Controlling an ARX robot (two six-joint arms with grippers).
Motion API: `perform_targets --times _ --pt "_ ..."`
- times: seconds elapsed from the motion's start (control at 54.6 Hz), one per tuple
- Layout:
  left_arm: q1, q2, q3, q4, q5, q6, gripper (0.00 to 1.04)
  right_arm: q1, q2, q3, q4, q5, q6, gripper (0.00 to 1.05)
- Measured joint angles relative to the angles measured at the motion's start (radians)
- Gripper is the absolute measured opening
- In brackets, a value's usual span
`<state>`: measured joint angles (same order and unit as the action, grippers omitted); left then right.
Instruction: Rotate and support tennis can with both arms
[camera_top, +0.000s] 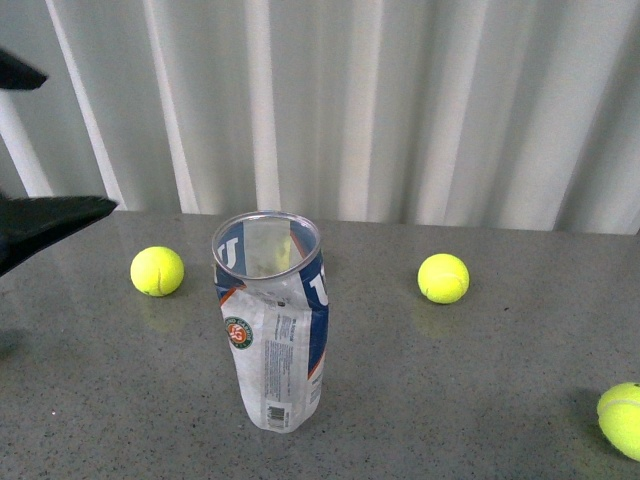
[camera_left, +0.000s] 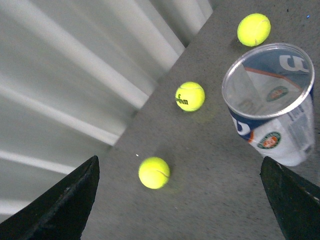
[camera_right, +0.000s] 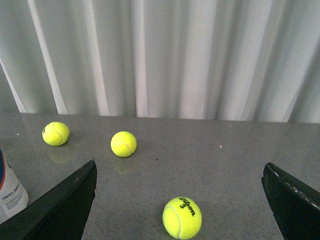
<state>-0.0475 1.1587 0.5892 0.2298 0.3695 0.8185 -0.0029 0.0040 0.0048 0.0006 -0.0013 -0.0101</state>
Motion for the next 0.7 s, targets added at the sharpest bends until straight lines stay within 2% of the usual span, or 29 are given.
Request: perform_targets --times 0.165,0.238,0.311,0.348,0.439,0.531,0.696 --pt "0.149 -0.035 -0.108 0.059 0.109 -0.140 0.98 0.000 0.000 0.000 0.000 0.000 0.000 0.97" --pt "0.207 -0.017 -0.142 0.097 0.110 -0.202 0.97 0.000 0.000 0.000 0.000 0.000 0.000 0.97" --pt "0.217 0.025 -0.245 0.385 -0.086 -0.385 0.85 0.000 0.000 0.000 0.000 0.000 0.000 0.97" --pt "0.220 0.034 -0.292 0.493 -0.147 -0.483 0.80 0.000 0.000 0.000 0.000 0.000 0.000 0.97" --pt "0.220 0.025 -0.385 0.704 -0.201 -0.673 0.64 0.000 0.000 0.000 0.000 0.000 0.000 0.97" --pt "0.203 -0.033 -0.418 0.719 -0.221 -0.748 0.49 0.000 0.000 0.000 0.000 0.000 0.000 0.97" --pt "0.158 -0.105 -0.512 0.731 -0.260 -0.800 0.15 0.000 0.000 0.000 0.000 0.000 0.000 0.97"
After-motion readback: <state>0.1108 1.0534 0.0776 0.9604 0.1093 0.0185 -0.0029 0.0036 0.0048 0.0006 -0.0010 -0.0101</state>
